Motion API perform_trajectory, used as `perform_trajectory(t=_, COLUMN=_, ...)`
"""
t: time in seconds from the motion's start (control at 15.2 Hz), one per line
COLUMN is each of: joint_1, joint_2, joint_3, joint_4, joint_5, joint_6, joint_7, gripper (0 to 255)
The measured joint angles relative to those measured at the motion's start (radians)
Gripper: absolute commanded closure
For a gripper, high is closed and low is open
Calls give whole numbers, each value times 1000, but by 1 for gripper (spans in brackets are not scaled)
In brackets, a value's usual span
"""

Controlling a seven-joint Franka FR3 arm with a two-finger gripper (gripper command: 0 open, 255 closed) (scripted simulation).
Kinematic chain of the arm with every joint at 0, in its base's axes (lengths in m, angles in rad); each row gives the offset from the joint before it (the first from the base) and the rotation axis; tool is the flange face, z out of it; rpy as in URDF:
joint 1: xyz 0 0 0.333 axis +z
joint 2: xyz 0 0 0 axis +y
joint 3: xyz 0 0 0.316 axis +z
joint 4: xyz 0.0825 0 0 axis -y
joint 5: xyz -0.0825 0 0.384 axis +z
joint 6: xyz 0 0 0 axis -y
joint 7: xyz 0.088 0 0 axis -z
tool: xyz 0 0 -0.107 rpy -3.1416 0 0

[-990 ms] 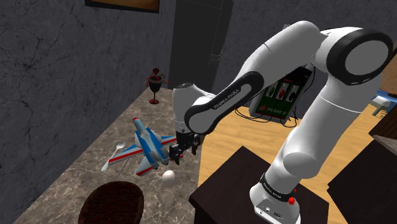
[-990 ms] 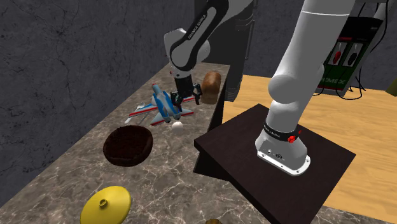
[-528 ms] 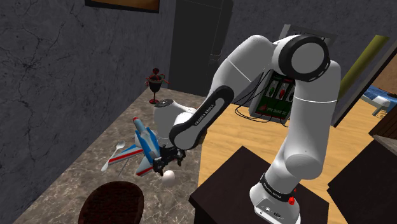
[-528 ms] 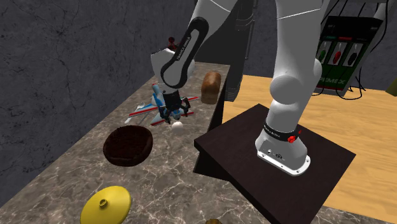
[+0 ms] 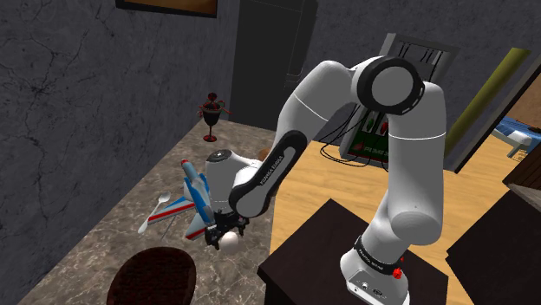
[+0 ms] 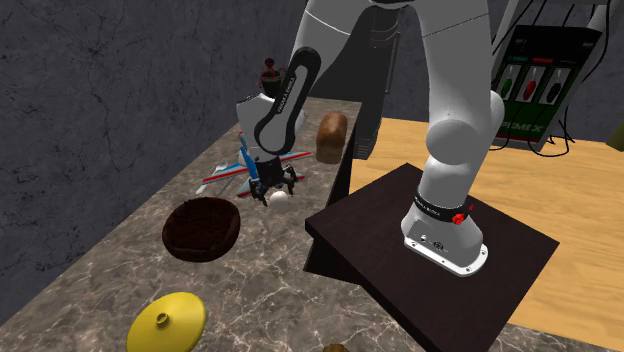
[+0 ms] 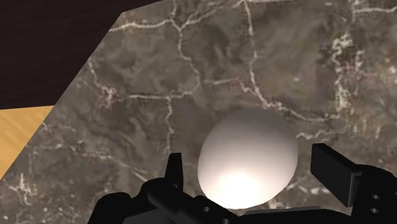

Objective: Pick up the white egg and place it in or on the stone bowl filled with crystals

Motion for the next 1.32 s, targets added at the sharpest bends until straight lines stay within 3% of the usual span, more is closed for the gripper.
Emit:
perform_trajectory(t=0.46, joint_1=5, joint_2=15, joint_3=-7, joint_4=-1, joint_5=-9, joint_6=16, joint_7=6, gripper=0)
perform_trajectory(t=0.53, joint_1=5, joint_2=15, joint_3=-7, joint_4=-1, joint_5=-9, joint_6=16, joint_7=6, gripper=255)
perform_trajectory(t=1.32, joint_1=0, joint_2=-2, joint_3=1, joint_4=-3, joint_5=0, joint_6=2, joint_7=1, gripper=255)
